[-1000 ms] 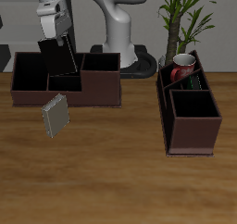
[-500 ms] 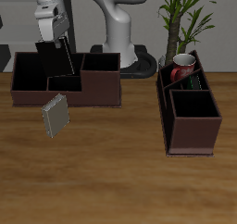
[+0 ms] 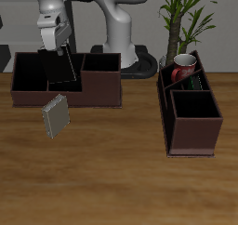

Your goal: Place the red mug into the left desk caddy's left compartment and place the green book into the left desk caddy's back compartment and place the black book into the back desk caddy's front compartment

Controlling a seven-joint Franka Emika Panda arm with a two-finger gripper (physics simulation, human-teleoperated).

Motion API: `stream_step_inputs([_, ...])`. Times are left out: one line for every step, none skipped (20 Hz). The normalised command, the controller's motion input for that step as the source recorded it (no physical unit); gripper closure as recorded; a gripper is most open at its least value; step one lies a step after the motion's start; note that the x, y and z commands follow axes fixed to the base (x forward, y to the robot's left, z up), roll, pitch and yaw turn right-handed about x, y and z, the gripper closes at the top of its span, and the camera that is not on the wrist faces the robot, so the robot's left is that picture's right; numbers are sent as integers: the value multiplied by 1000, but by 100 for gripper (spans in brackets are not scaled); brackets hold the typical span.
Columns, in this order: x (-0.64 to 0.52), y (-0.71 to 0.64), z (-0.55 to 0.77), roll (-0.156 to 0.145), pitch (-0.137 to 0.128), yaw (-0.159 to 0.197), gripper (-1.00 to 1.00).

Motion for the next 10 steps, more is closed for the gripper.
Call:
stream_step_inputs([139, -22, -439, 18, 101, -36, 100])
stream_step_inputs([70, 43, -236, -5, 27, 8, 100])
stream_step_inputs([4, 78, -266, 25, 50, -11, 100])
stream_step_inputs([-4, 65, -336, 29, 106, 35, 100])
stream_step_inputs([46, -90, -289, -42, 58, 42, 100])
stream_step_inputs([-4, -45, -110, 1, 8, 13, 100])
stream_step_inputs([80, -247, -338, -36, 129, -50, 100])
stream_step_inputs([69, -163, -77, -44, -52, -26, 100])
stream_step_inputs([24, -59, -195, -1, 73, 28, 100])
stream_step_inputs([1, -118, -153, -3, 42, -4, 100])
